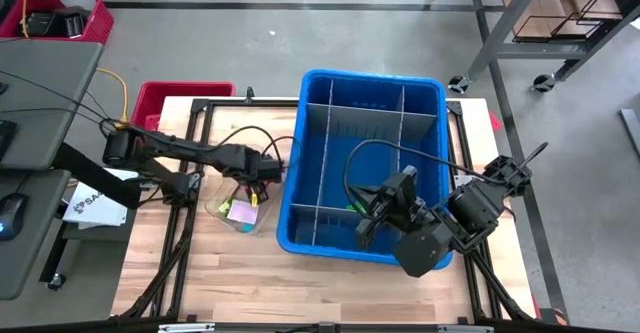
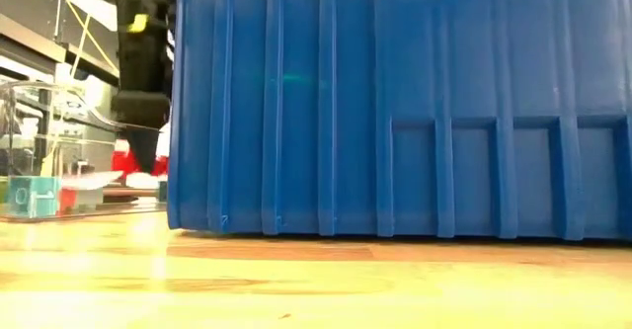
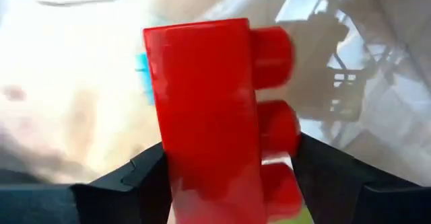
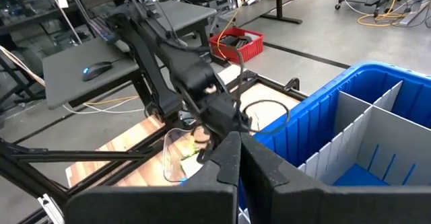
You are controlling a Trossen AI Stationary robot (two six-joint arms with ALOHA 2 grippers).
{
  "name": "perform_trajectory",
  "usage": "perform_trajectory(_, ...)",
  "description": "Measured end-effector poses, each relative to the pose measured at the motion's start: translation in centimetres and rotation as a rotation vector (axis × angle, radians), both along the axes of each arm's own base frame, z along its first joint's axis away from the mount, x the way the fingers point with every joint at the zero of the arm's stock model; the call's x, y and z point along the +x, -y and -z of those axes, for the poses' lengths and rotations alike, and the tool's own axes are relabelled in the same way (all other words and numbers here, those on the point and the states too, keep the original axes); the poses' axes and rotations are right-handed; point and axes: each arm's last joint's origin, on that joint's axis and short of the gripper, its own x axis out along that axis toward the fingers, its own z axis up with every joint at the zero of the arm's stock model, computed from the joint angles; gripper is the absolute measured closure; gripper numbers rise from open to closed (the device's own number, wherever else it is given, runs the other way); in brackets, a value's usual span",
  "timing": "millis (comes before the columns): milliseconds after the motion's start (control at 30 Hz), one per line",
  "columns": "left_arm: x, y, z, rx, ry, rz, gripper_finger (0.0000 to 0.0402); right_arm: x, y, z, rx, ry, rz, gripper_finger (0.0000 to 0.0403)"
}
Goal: Sort blocks
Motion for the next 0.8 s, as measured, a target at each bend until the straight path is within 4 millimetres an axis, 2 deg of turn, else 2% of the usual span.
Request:
perform_trajectory(33,-0.2,-0.1,-0.8,0.013,-0.002,0.000,0.0168,0.0,0.0,0.0,0.000,0.000,0.000,0.0403)
perform_trajectory(100,-0.5,-0.1,-2.7,0.035,0.014,-0.004,0.0273,0.0,0.0,0.0,0.000,0.000,0.000,0.0403)
perform_trajectory(133,-0.7,-0.2,-3.9,0.050,0.042,-0.005,0.0299,0.0,0.0,0.0,0.000,0.000,0.000,0.0403)
perform_trajectory(200,-1.0,-0.2,-6.4,0.082,0.113,-0.021,0.0325,0.0,0.0,0.0,0.001,0.000,-0.001,0.0403)
perform_trajectory(333,-0.8,-0.3,-11.7,0.117,0.418,-0.110,0.0350,0.0,-0.1,0.0,0.002,-0.001,-0.004,0.0403)
perform_trajectory(433,0.6,-0.3,-15.2,0.095,0.715,-0.135,0.0361,0.0,-0.1,0.0,0.002,-0.001,-0.004,0.0403)
perform_trajectory(533,2.7,-0.1,-17.5,0.028,0.950,-0.101,0.0368,0.0,-0.1,0.0,0.002,-0.001,-0.004,0.0403)
perform_trajectory(600,4.2,0.2,-18.3,0.005,1.048,-0.071,0.0370,0.0,-0.1,0.0,0.002,0.000,-0.004,0.0403)
perform_trajectory(700,6.1,0.5,-18.3,0.008,1.019,0.041,0.0369,0.0,-0.1,0.0,0.004,-0.001,-0.006,0.0403)
perform_trajectory(800,5.9,0.3,-17.9,0.044,0.828,0.075,0.0354,0.0,-0.2,0.1,0.026,-0.011,-0.027,0.0403)
